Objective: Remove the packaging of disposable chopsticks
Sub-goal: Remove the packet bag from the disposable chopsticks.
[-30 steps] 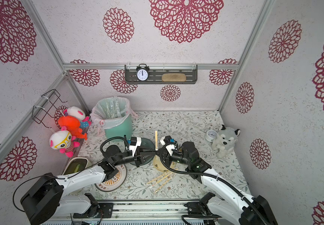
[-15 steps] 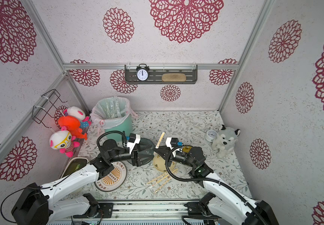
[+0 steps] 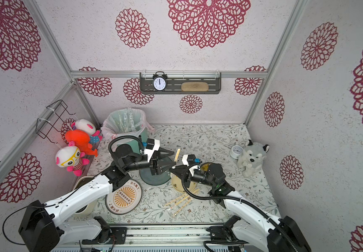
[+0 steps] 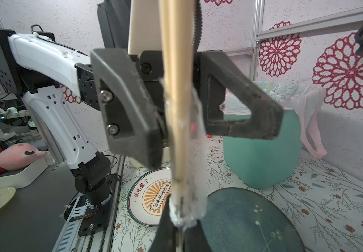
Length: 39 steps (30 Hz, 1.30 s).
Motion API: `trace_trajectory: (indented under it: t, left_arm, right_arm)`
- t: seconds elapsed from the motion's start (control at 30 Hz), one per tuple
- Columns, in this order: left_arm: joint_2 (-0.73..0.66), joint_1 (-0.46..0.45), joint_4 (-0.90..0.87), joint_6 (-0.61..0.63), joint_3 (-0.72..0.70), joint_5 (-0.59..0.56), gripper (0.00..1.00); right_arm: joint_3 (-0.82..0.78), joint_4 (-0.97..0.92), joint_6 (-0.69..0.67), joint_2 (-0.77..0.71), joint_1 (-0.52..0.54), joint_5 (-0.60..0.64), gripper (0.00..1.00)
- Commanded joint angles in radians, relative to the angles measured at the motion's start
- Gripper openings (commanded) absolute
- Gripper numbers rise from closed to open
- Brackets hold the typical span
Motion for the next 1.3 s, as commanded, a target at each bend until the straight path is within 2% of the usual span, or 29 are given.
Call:
trace_trajectory:
  t: [0.0, 0.2, 0.3, 0.43, 0.47, 0.63, 0.9, 1.13, 1.17, 1.23, 1.27]
  left_arm:
    - [0.023, -0.003, -0.016, 0.02, 0.046, 0.05, 0.54]
    - [0.046, -0.004, -0.024, 0.024, 0.064, 0.064, 0.52]
    - [0.046, -0.004, -0.03, 0.023, 0.059, 0.061, 0.37]
    - [0.065, -0.004, -0.028, 0.016, 0.027, 0.063, 0.1]
    - [0.076, -0.004, -0.029, 0.006, 0.025, 0.071, 0.08]
    - [0.103, -0.05, -0.101, 0.045, -0.025, 0.022, 0.09]
    - [0.095, -0.056, -0.015, 0.001, -0.159, 0.023, 0.1]
    - [0.11, -0.058, 0.022, -0.014, -0.204, 0.038, 0.13]
    - [0.109, -0.057, 0.023, -0.014, -0.207, 0.032, 0.11]
    - [0.097, -0.054, 0.016, -0.01, -0.209, 0.003, 0.0]
    - [0.091, -0.051, 0.009, -0.01, -0.209, -0.001, 0.0]
  right_arm:
    - [0.014, 0.062, 0.008, 0.008, 0.007, -0.02, 0.0]
    - [0.015, 0.059, 0.003, 0.021, 0.007, -0.017, 0.0]
    - [0.011, 0.065, 0.002, 0.017, 0.007, -0.009, 0.0]
    - [0.012, 0.048, -0.005, -0.007, 0.007, -0.002, 0.0]
    - [0.014, 0.042, -0.008, -0.011, 0.007, 0.002, 0.0]
    - [0.018, 0.024, -0.024, -0.049, 0.006, 0.031, 0.0]
    - [0.03, 0.049, -0.014, -0.067, 0.006, 0.051, 0.0]
    - [0.039, 0.073, 0.002, -0.055, 0.006, 0.045, 0.0]
    - [0.04, 0.08, 0.006, -0.048, 0.006, 0.04, 0.0]
    - [0.029, 0.104, 0.02, -0.032, 0.007, 0.028, 0.0]
    - [0.02, 0.112, 0.022, -0.031, 0.007, 0.028, 0.0]
